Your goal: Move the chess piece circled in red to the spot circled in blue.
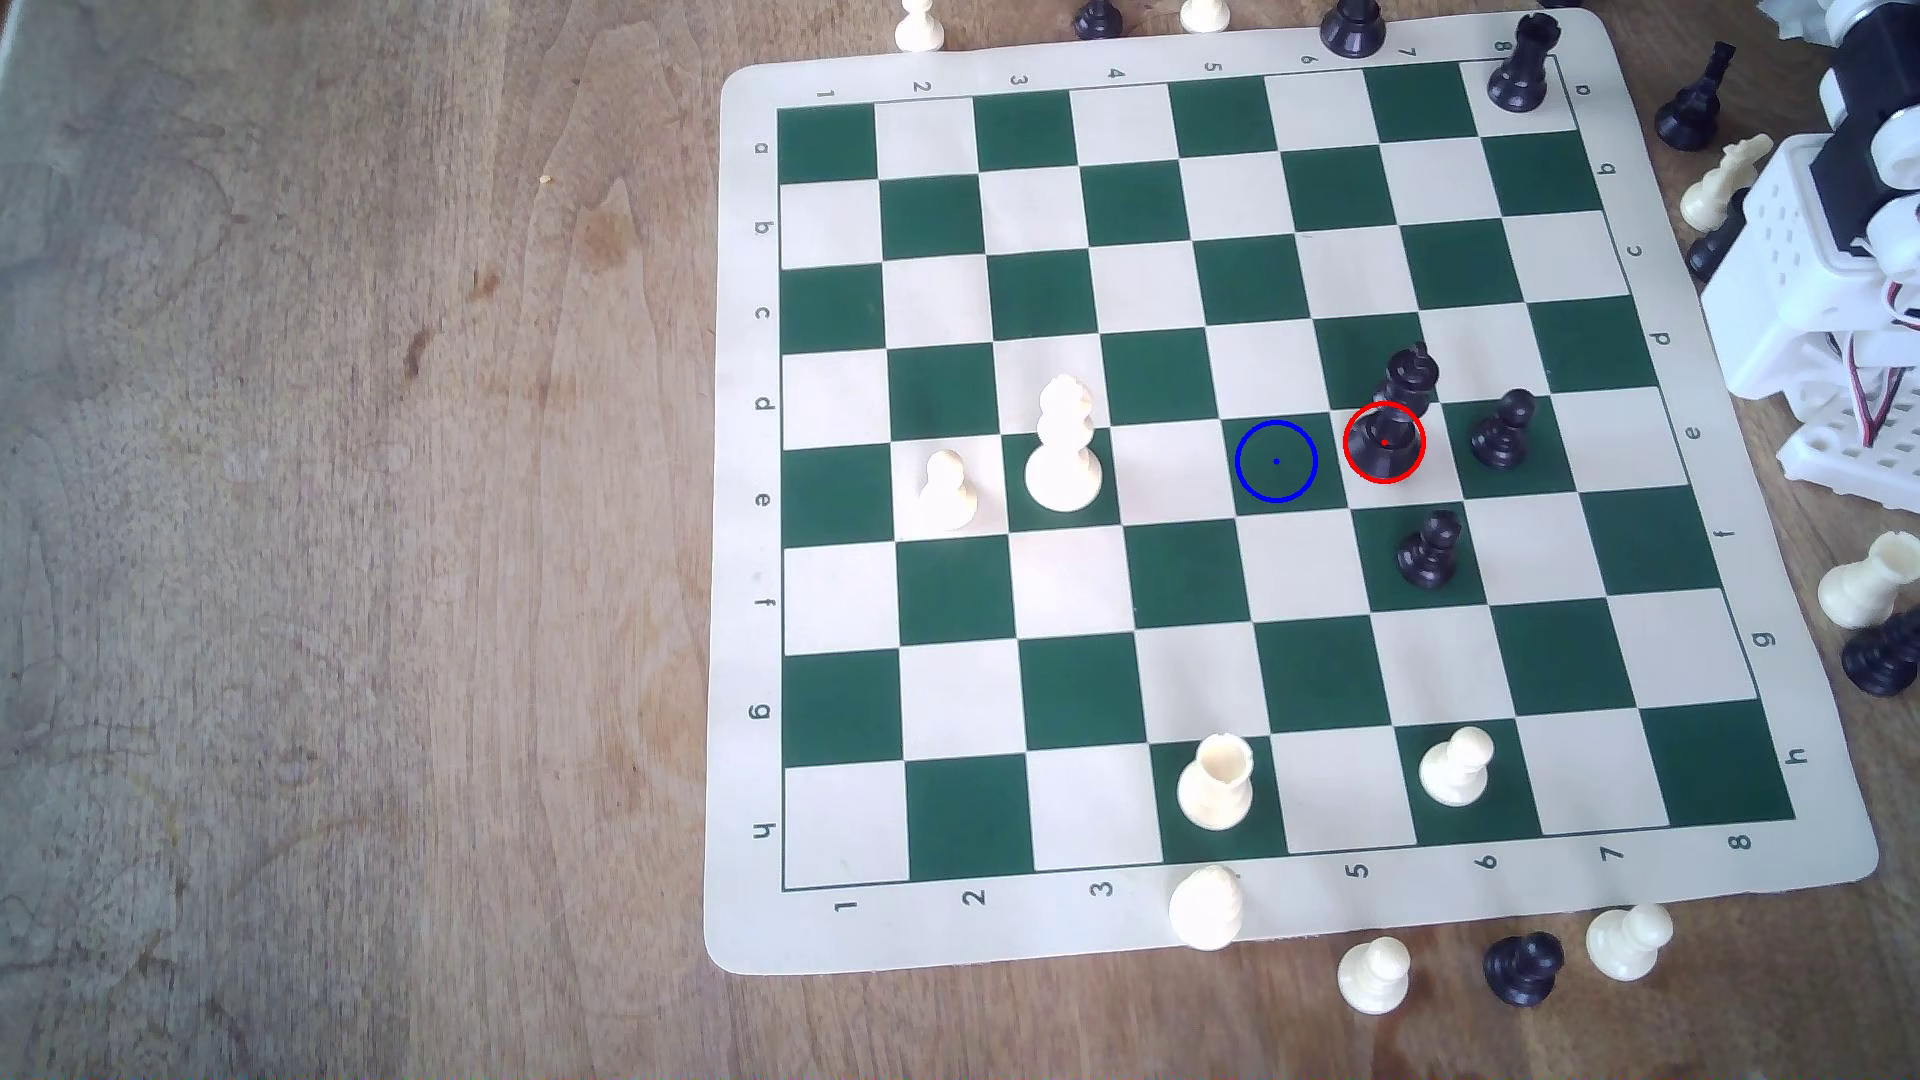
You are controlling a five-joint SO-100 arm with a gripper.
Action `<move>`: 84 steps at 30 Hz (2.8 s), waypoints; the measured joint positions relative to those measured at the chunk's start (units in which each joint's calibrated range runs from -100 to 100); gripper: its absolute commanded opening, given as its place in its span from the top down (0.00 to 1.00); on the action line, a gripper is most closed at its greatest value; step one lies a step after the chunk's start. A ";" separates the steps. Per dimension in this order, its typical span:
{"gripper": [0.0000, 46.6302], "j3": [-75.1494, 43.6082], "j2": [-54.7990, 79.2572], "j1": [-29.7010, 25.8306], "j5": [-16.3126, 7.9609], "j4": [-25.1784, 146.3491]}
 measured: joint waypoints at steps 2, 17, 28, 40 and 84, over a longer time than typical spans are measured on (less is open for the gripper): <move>1.00 0.00 0.00 0.00 0.00 0.00; 1.00 0.00 0.00 0.00 0.00 0.00; 1.00 0.00 0.00 0.00 0.00 0.00; 1.00 0.00 0.00 -3.24 0.34 28.05; 0.57 -47.09 42.14 -6.64 -4.59 177.69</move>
